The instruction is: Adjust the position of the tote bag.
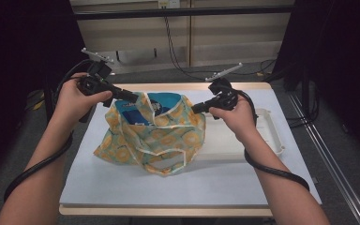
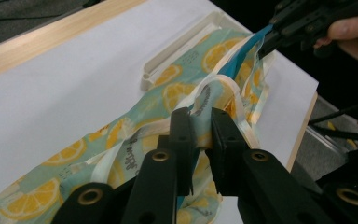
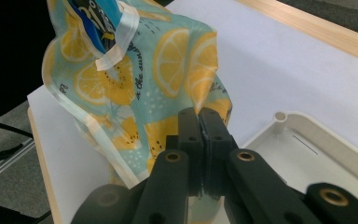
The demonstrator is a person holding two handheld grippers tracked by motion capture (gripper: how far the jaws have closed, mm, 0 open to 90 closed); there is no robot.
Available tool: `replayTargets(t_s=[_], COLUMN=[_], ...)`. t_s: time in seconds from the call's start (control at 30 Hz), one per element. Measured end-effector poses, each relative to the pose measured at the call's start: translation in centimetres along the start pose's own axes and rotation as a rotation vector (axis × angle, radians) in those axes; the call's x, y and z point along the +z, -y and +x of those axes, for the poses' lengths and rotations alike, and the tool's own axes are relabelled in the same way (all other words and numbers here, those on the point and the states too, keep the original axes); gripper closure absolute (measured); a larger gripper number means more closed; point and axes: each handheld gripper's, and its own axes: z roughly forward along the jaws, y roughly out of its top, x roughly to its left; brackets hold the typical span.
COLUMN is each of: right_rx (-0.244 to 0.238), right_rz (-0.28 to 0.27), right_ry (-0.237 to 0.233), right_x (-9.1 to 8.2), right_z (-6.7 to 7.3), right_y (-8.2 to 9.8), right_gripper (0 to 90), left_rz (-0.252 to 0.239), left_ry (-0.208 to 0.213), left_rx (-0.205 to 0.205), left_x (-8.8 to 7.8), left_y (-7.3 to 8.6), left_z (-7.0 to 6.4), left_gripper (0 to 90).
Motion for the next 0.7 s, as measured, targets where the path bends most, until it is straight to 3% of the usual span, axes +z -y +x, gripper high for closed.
replayTargets(t_s=[0.3,0.47,0.7], right_rx=[0.012,0.017,0.015], right_rz=[-0.011,-0.011,-0.004], right_ry=[-0.007,-0.006,-0.005], right_x=[-0.1,-0.2,-0.5], right_z=[-0.2,-0.2,-0.4], right_y=[0.1,0.1,0.2], right_gripper=[88.1,87.3,83.5], left_rz=[-0.068,-0.124,-0.124], left_ry=[-0.006,-0.028,-0.057], left_rx=[-0.004,-0.032,-0.068], left_x=[-1.6,-2.0,-1.6], left_y=[-1.7,-2.3,-2.1], left_z=[-0.6,0.3,1.3], left_gripper=[84.1,84.0,84.1])
